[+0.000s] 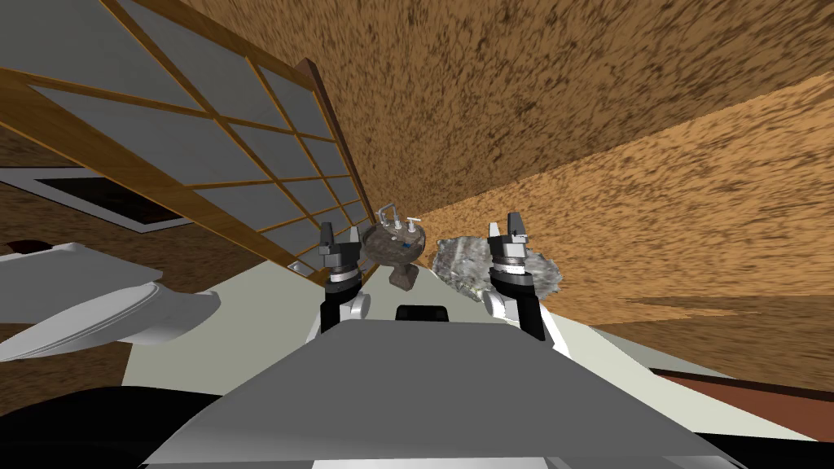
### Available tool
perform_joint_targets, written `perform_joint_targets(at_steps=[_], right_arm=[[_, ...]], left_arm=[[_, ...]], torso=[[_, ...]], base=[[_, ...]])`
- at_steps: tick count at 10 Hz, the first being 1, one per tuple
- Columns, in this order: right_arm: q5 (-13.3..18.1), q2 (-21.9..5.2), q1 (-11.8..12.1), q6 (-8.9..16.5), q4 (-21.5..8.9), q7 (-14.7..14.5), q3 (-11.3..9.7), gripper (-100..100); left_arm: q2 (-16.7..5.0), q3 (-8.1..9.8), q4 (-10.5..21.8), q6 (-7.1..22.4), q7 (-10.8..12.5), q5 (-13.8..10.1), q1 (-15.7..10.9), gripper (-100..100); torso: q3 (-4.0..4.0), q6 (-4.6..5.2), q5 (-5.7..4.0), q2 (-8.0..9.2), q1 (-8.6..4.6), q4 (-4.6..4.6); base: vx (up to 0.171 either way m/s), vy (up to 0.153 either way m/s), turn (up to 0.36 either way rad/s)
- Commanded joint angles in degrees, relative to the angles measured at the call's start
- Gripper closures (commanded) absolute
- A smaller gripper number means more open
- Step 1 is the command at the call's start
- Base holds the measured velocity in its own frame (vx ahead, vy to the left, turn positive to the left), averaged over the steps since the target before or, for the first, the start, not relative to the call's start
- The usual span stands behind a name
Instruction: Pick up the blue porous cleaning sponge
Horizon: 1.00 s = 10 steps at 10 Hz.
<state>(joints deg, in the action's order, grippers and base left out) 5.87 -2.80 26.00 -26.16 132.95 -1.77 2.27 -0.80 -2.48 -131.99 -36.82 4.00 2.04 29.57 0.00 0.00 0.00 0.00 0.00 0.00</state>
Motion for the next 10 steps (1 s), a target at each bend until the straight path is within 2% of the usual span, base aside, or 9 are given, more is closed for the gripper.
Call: perform_joint_targets(at_steps=[1,4,5,7,8,9,10], right_arm=[[0.0,0.0,0.0,0.0,0.0,0.0,0.0,0],[0.0,0.0,-0.01,0.0,0.0,0.0,0.0,0],[0.0,0.0,-0.01,0.0,0.0,0.0,0.0,0],[0.0,0.0,0.0,0.0,0.0,0.0,0.0,0],[0.0,0.0,-0.01,0.0,0.0,0.0,0.0,0],[0.0,0.0,0.0,0.0,0.0,0.0,0.0,0],[0.0,0.0,0.0,0.0,0.0,0.0,0.0,0]], left_arm=[[-2.31,-0.15,1.13,1.98,-0.48,-0.35,-1.82,-100],[-5.19,-0.52,3.85,6.56,-1.57,-1.19,-6.1,-100],[-5.19,-0.52,3.85,6.83,-1.57,-1.19,-6.1,-100],[-6.69,-0.84,6.44,10.47,-2.55,-1.99,-9.8,-100],[-6.69,-0.84,6.44,11.45,-2.55,-1.99,-10.01,-100],[-7.31,-1.03,7.94,13.46,-3.09,-2.46,-12.22,-100],[-7.31,-1.03,7.94,14.12,-3.09,-2.46,-12.22,-100]], torso=[[0.0,0.0,0.0,0.0,0.0,0.0],[0.08,0.01,0.01,0.15,0.04,0.03],[0.1,0.01,0.01,0.17,0.01,0.04],[0.07,0.01,0.0,0.12,0.01,0.03],[0.07,0.01,0.0,0.13,0.01,0.03],[0.08,-0.01,0.0,0.13,0.01,0.03],[0.06,0.01,0.0,0.1,0.01,0.02]], base=[[-0.023,0.001,-0.012],[-0.048,0.003,-0.016],[-0.037,-0.002,-0.006],[-0.038,0.002,-0.015],[-0.036,0.0,-0.012],[-0.031,0.001,-0.01],[-0.021,0.0,-0.009]])
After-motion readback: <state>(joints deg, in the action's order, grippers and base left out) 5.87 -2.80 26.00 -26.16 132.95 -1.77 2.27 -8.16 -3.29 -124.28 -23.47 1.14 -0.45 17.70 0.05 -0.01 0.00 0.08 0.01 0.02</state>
